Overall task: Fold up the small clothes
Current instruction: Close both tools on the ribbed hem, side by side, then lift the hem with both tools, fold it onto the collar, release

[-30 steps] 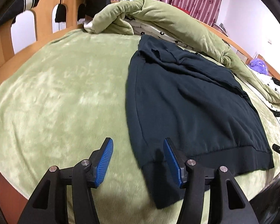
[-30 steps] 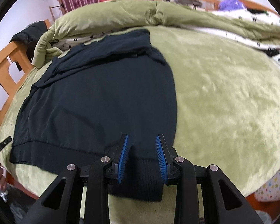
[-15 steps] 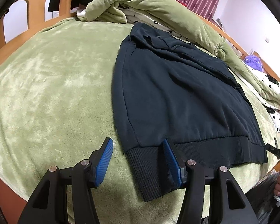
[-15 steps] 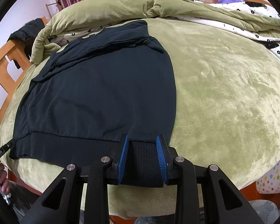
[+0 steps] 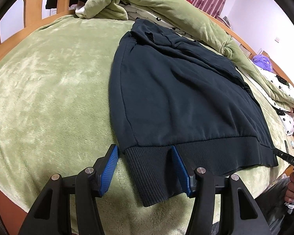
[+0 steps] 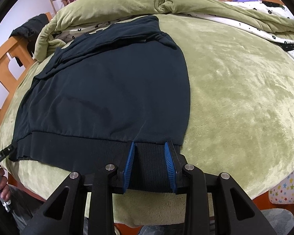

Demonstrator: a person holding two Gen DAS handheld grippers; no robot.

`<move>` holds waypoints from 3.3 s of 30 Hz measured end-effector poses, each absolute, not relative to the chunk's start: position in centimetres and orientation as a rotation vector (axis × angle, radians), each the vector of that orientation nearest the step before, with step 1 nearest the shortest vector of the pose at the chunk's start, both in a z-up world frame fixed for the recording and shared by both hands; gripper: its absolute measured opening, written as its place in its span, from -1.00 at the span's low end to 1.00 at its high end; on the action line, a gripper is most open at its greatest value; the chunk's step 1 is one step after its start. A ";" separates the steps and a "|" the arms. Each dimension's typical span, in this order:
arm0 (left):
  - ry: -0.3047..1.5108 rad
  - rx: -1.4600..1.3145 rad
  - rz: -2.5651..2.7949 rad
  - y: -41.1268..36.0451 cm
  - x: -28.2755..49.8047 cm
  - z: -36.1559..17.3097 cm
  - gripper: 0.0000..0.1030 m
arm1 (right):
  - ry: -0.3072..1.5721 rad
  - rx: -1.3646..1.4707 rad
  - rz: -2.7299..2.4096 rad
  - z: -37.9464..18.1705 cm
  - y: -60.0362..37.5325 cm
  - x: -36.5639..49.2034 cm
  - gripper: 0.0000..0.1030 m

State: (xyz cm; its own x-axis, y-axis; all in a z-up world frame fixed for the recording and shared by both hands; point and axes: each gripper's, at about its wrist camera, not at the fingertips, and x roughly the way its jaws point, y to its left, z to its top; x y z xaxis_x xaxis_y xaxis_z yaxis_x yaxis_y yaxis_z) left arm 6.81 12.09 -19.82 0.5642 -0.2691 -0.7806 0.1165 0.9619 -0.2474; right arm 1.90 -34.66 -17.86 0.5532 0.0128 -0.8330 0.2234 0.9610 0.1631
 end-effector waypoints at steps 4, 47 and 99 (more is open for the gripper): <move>0.945 -0.173 -0.228 12.1 6.9 -19.8 0.06 | 0.980 0.258 -0.129 -17.9 -34.7 2.0 -0.38; 0.931 -0.290 -0.248 13.2 7.5 -19.4 -0.72 | 0.997 0.320 -0.142 -19.3 -35.1 2.2 -0.81; 0.845 -0.299 -0.125 7.0 36.7 -13.1 -0.43 | 0.798 0.440 -0.119 -12.5 -41.9 33.3 -0.63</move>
